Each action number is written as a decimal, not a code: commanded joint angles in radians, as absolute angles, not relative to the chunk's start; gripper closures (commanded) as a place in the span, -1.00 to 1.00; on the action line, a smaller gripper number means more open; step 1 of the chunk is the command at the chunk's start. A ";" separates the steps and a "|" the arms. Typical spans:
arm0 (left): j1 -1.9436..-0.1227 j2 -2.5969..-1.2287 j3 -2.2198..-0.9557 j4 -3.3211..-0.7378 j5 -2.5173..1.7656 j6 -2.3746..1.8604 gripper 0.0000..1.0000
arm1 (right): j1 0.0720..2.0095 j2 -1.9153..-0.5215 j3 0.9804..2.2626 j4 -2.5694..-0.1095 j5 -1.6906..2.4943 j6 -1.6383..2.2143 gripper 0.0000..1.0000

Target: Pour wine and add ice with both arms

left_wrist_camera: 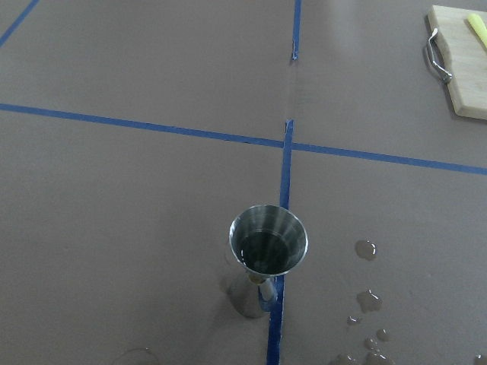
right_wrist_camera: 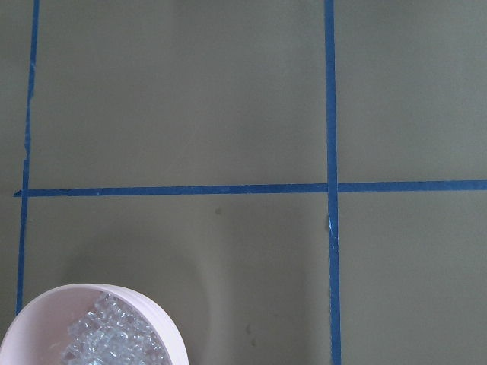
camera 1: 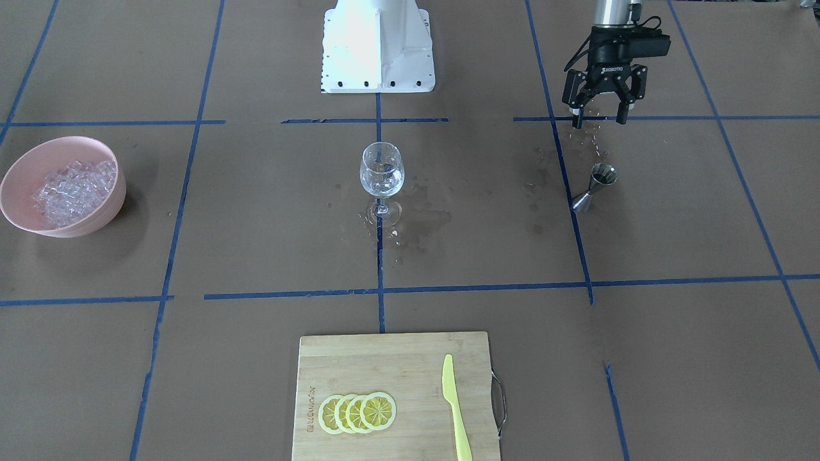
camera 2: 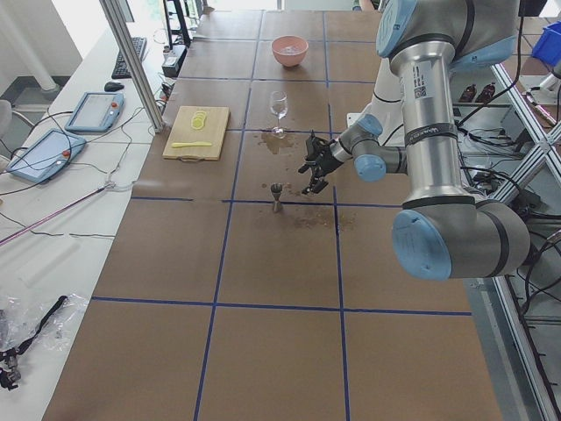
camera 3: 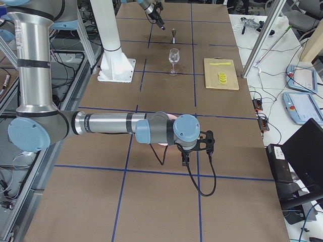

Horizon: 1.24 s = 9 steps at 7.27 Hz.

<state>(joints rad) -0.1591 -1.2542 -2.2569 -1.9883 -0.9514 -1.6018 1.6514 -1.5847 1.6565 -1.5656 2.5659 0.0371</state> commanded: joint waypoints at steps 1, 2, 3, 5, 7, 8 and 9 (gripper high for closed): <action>-0.144 -1.358 -2.127 -1.973 -0.801 -1.640 -1.00 | 1.649 -1.585 1.660 -1.566 2.566 0.048 -1.00; -0.144 -1.417 -2.061 -1.977 -0.763 -1.644 -1.00 | 1.649 -1.585 1.660 -1.566 2.566 0.048 -1.00; -0.146 -1.425 -2.046 -1.979 -0.740 -1.644 -1.00 | 1.649 -1.585 1.658 -1.565 2.566 0.048 -1.00; -0.150 -1.372 -2.017 -2.073 -0.703 -1.637 -1.00 | 1.649 -1.585 1.664 -1.565 2.568 0.048 -1.00; -0.147 -1.361 -1.922 -2.201 -0.658 -1.626 -0.99 | 1.649 -1.585 1.664 -1.565 2.568 0.048 -1.00; -0.147 -1.370 -1.922 -2.201 -0.643 -1.591 -0.99 | 1.649 -1.585 1.663 -1.565 2.566 0.048 -1.00; -0.147 -1.388 -1.918 -2.200 -0.594 -1.527 -0.99 | 1.649 -1.585 1.658 -1.565 2.566 0.048 -1.00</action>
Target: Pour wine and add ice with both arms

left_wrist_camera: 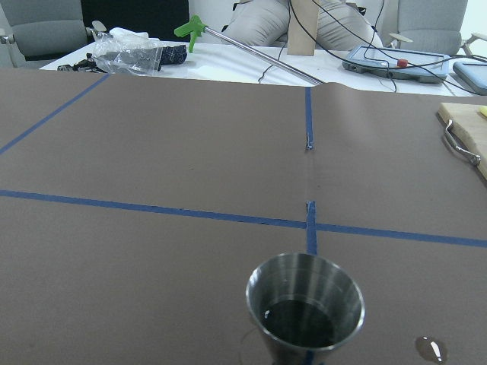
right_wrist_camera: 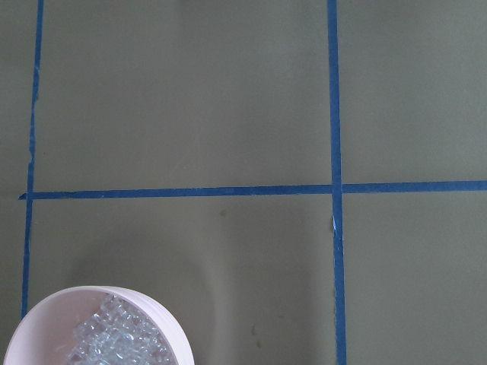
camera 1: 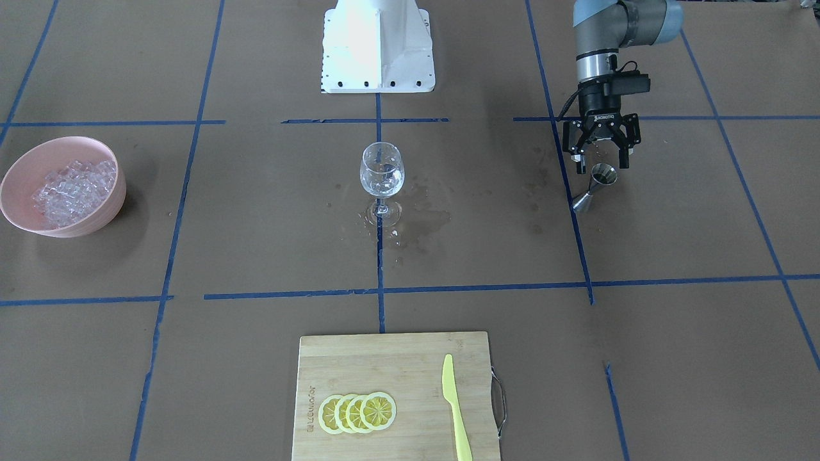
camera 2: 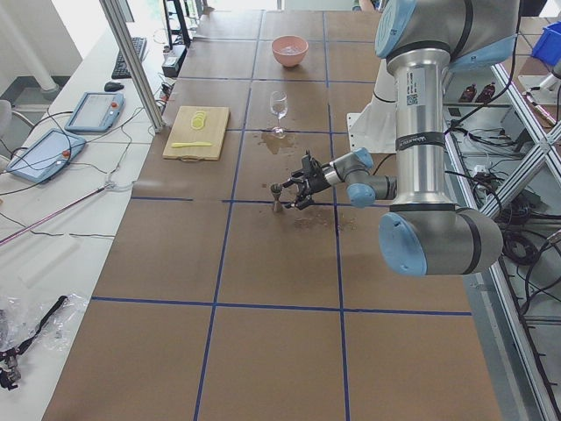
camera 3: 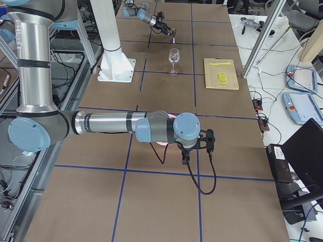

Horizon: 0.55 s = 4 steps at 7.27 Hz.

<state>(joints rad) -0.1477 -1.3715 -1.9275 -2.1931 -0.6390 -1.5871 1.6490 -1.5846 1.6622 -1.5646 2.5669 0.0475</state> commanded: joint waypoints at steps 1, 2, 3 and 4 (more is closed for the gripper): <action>-0.147 -1.391 -1.914 -2.200 -0.589 -1.514 -0.99 | 1.649 -1.585 1.657 -1.565 2.566 0.048 -1.00; -0.146 -1.400 -1.884 -2.200 -0.578 -1.514 -0.99 | 1.649 -1.585 1.657 -1.565 2.566 0.048 -1.00; -0.147 -1.428 -1.838 -2.203 -0.563 -1.522 -0.99 | 1.649 -1.585 1.657 -1.565 2.566 0.048 -1.00; -0.146 -1.434 -1.832 -2.203 -0.561 -1.534 -0.99 | 1.649 -1.585 1.655 -1.565 2.566 0.048 -1.00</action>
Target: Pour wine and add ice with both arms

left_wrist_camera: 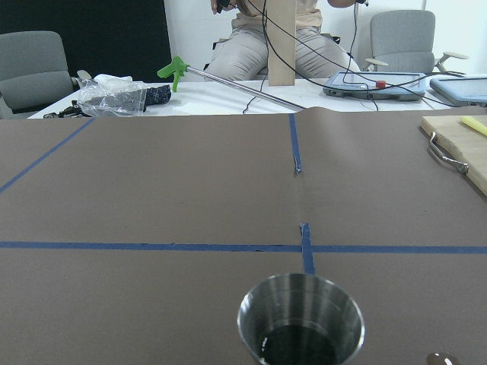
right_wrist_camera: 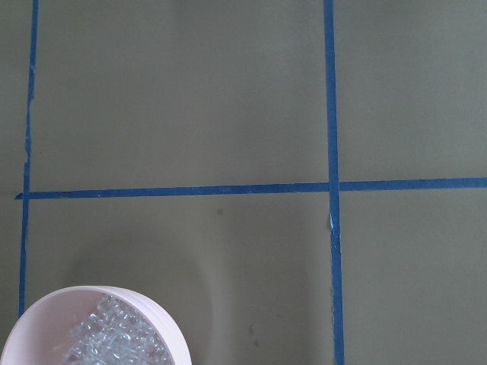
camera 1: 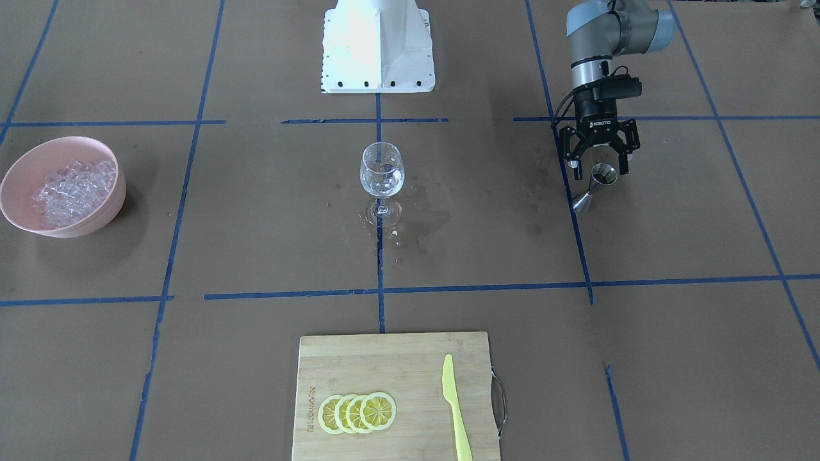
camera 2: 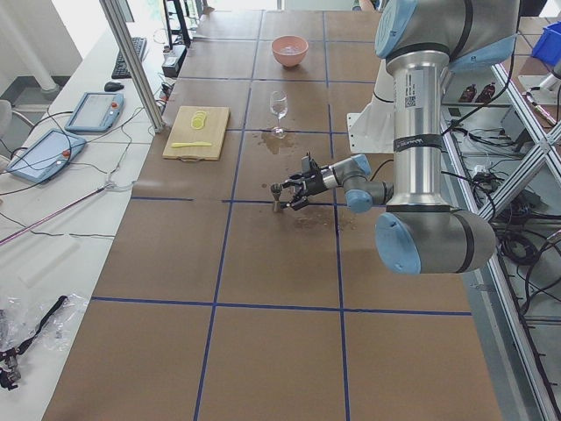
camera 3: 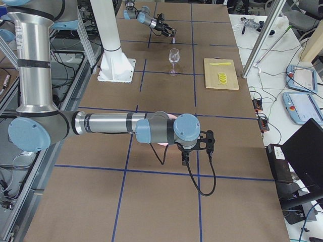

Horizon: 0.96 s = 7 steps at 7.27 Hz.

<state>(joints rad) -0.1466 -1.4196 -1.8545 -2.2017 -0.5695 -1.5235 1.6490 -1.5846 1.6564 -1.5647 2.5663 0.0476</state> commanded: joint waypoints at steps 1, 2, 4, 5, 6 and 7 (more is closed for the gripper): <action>-0.146 -1.448 -1.818 -2.204 -0.554 -1.554 -0.98 | 1.649 -1.585 1.655 -1.565 2.566 0.048 -1.00; -0.146 -1.462 -1.807 -2.204 -0.537 -1.571 -0.98 | 1.649 -1.585 1.655 -1.565 2.566 0.048 -1.00; -0.146 -1.466 -1.796 -2.204 -0.519 -1.578 -0.98 | 1.649 -1.585 1.655 -1.565 2.566 0.048 -1.00; -0.144 -1.466 -1.786 -2.204 -0.514 -1.582 -0.96 | 1.649 -1.585 1.654 -1.565 2.566 0.048 -1.00; -0.143 -1.470 -1.764 -2.204 -0.514 -1.598 -0.90 | 1.649 -1.585 1.654 -1.565 2.566 0.048 -1.00; -0.143 -1.494 -1.749 -2.204 -0.512 -1.598 -0.79 | 1.649 -1.585 1.654 -1.565 2.566 0.048 -1.00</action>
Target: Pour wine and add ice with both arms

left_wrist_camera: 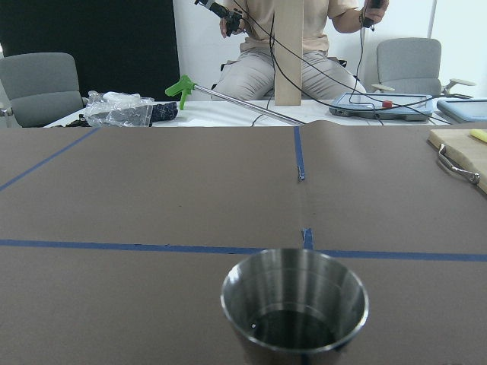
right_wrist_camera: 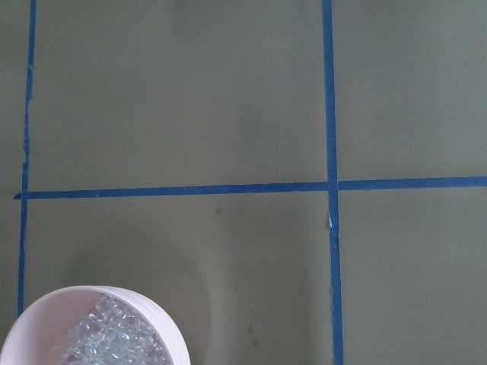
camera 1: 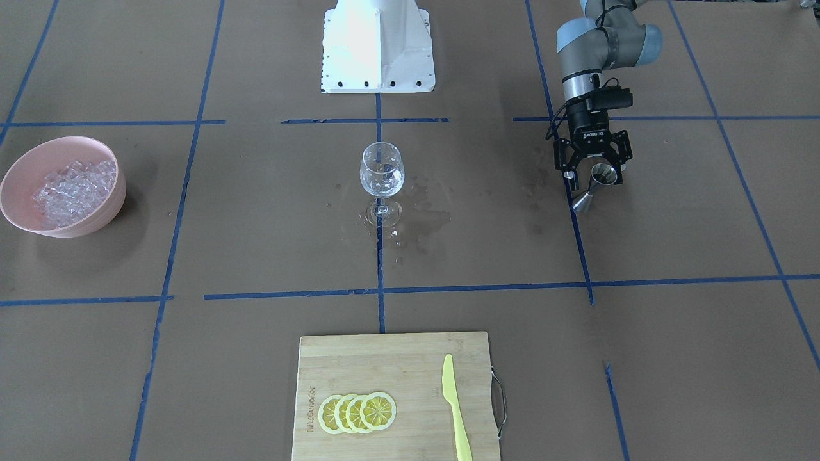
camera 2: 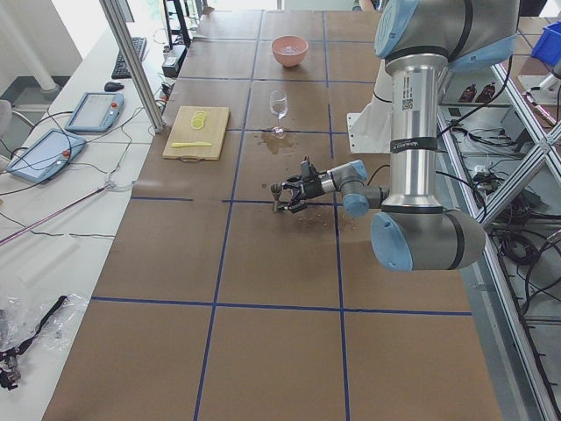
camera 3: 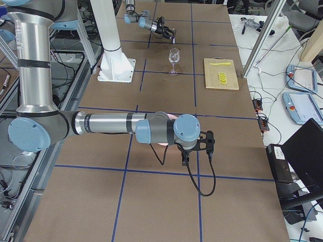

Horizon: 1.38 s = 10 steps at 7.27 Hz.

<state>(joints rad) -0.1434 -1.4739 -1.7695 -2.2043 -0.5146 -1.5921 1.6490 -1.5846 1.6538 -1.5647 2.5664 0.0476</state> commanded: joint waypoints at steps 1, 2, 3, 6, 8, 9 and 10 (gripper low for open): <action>-0.143 -1.502 -1.731 -2.204 -0.512 -1.598 -0.64 | 1.649 -1.585 1.654 -1.565 2.566 0.048 -1.00; -0.143 -1.512 -1.727 -2.203 -0.512 -1.597 -0.54 | 1.649 -1.585 1.654 -1.565 2.568 0.048 -1.00; -0.144 -1.514 -1.729 -2.203 -0.512 -1.597 -0.48 | 1.649 -1.585 1.652 -1.565 2.566 0.048 -1.00; -0.149 -1.509 -1.735 -2.203 -0.511 -1.597 -0.34 | 1.649 -1.585 1.652 -1.565 2.569 0.048 -1.00; -0.152 -1.508 -1.736 -2.204 -0.509 -1.595 -0.34 | 1.649 -1.585 1.652 -1.565 2.571 0.048 -1.00; -0.153 -1.509 -1.738 -2.203 -0.508 -1.595 -0.32 | 1.649 -1.585 1.652 -1.565 2.572 0.048 -1.00; -0.153 -1.511 -1.733 -2.203 -0.499 -1.594 -0.24 | 1.649 -1.585 1.652 -1.565 2.572 0.048 -1.00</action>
